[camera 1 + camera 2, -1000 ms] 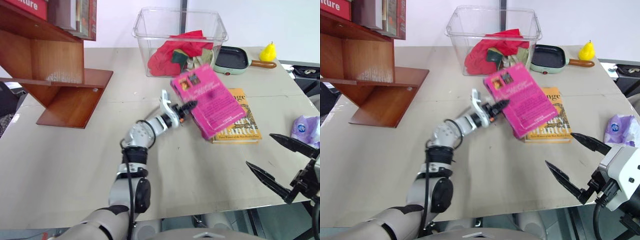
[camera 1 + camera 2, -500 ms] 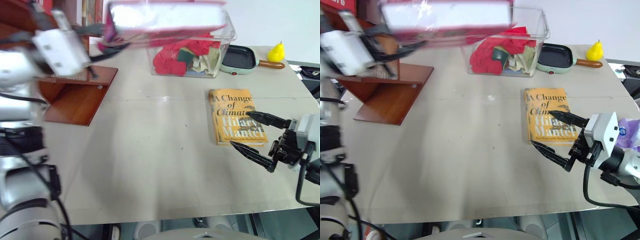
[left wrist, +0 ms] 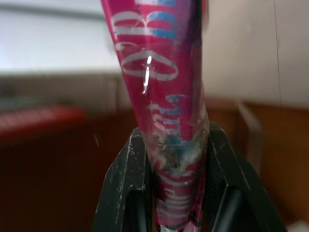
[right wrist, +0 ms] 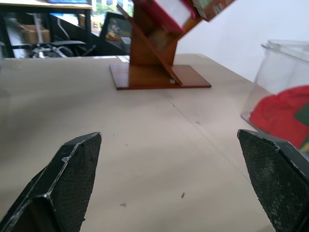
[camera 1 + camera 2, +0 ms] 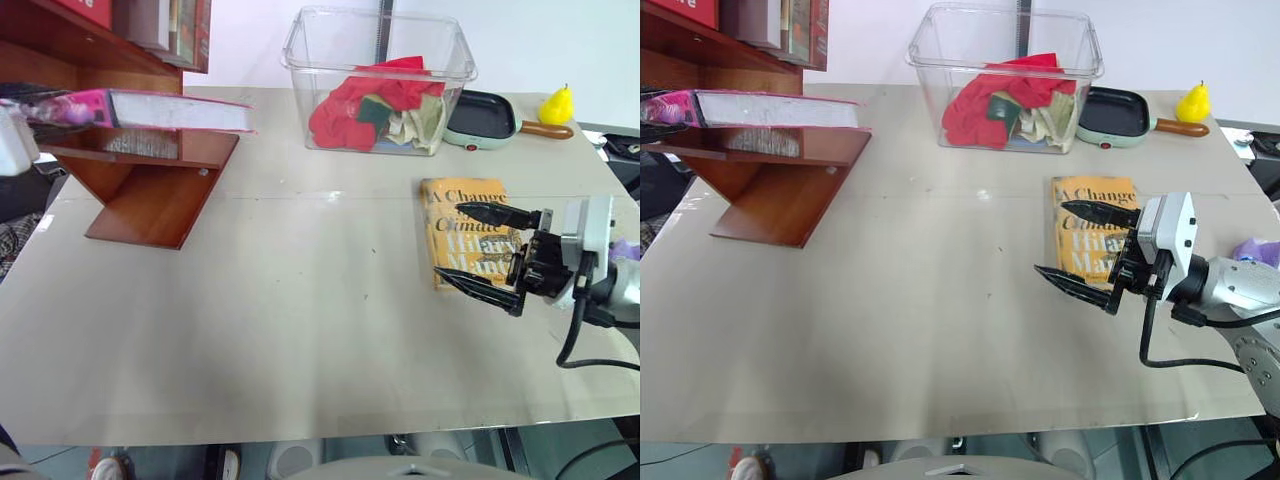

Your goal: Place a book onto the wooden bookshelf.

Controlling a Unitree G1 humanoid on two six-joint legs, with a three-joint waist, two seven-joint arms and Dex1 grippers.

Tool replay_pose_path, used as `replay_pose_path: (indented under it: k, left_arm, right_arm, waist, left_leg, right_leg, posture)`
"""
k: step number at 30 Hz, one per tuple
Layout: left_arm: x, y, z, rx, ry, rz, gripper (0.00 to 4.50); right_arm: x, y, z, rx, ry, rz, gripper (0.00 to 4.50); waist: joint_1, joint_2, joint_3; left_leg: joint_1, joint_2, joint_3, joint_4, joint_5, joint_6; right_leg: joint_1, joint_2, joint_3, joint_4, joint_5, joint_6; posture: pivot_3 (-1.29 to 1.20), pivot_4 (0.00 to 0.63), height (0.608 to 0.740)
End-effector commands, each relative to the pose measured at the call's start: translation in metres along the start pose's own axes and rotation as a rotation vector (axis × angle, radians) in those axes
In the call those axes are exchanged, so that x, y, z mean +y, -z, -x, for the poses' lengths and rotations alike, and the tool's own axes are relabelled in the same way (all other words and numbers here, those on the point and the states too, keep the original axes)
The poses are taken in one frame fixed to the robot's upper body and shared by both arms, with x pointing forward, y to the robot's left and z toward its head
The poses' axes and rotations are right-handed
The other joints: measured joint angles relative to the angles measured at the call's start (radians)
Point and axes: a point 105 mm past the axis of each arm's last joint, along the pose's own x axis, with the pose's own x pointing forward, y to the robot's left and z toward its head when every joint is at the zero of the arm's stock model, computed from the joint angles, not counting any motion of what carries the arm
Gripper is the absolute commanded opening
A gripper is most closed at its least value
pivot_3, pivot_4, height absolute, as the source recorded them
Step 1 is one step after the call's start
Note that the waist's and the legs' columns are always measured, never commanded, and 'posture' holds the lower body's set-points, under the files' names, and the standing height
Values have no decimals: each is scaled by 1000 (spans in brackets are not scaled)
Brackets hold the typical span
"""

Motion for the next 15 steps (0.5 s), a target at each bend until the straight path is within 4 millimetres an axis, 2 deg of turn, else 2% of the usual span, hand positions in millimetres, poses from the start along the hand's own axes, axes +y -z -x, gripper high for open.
replay_pose_path:
  k: [1, 6, 12, 14, 15]
  left_arm:
    - [11, 11, 8, 82, -57, -45, 666]
    - [11, 20, -2, 121, -60, -60, 666]
    - [7, 29, -13, 173, -50, -65, 666]
    - [-2, 36, -11, 193, -7, 11, 666]
    - [-7, 37, -10, 192, 17, 31, 1671]
  right_arm:
    - [5, -31, 4, -105, -22, 57, 4500]
    - [6, -52, 9, -200, 16, 69, 4500]
    - [7, -54, 17, -226, 51, 52, 4500]
    - [5, -53, 16, -230, 58, 47, 4500]
    - [2, -54, 15, -231, 61, 46, 4500]
  waist:
    - [1, 0, 0]
    - [-2, -3, 0]
    - [-2, -3, 0]
    - [-3, -3, 0]
    - [-4, -3, 0]
  left_leg:
    - [-1, 0, 0, 0, 0, 0]
    - [-1, 0, 0, 0, 0, 0]
    - [1, 0, 0, 0, 0, 0]
    - [2, 0, 0, 0, 0, 0]
    - [3, 0, 0, 1, 0, 0]
  right_leg:
    - [0, 0, 0, 0, 0, 0]
    - [0, -1, 0, 0, 3, 4]
    - [0, -1, 0, 2, 3, 4]
    - [0, -1, 0, 4, 3, 4]
    - [0, 0, 0, 6, 2, 4]
  posture:
    - [0, 150, 740]
    - [0, 150, 740]
    - [0, 150, 740]
    - [0, 150, 740]
    - [0, 150, 740]
